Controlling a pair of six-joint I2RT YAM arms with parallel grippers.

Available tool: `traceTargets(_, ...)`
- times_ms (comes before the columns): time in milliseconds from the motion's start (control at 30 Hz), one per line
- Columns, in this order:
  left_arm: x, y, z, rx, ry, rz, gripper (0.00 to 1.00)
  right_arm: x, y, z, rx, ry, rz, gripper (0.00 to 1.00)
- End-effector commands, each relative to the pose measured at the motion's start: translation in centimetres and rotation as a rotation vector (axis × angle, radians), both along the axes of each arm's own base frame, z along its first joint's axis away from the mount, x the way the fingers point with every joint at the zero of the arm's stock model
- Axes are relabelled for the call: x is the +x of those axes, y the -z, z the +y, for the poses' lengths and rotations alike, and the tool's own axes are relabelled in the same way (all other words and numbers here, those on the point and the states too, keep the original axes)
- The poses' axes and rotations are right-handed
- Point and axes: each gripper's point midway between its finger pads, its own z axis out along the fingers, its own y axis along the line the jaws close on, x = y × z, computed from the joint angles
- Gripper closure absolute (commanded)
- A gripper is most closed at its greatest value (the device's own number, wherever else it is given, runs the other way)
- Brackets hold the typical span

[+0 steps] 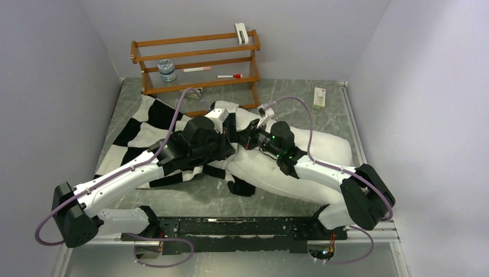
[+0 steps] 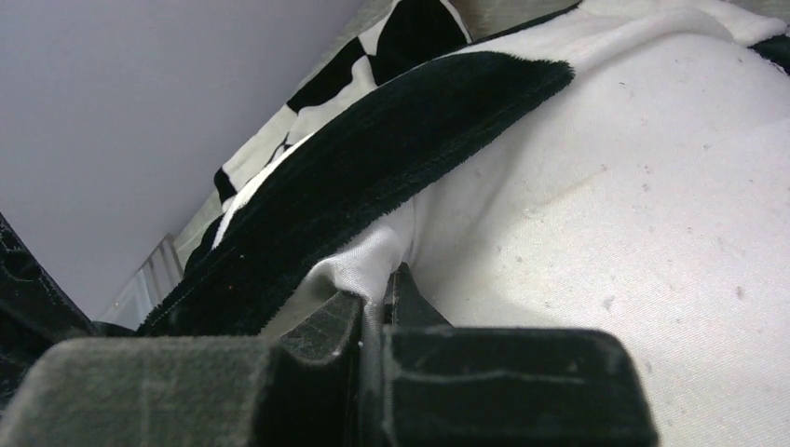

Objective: Put the pillow into the pillowcase

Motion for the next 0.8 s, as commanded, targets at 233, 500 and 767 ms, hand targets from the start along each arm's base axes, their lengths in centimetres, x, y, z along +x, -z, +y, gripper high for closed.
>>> traceTargets(233, -2.5, -5.9, -4.6, -0.325, 0.16, -0.022, 0.95, 0.9, -1.6, -0.2, 0.074, 0.074, -0.038, 1.0)
traceTargets(500, -1.1, 0.9, -2.1, -0.098, 0.021, 0.059, 0.86, -1.5, 1.0, 1.6, -0.049, -0.093, -0.098, 1.0)
traceTargets(767, 0.8, -1.8, 2.6, 0.037, -0.124, -0.064, 0.48, -4.1, -0.4, -1.2, -0.219, -0.162, -0.14, 0.45)
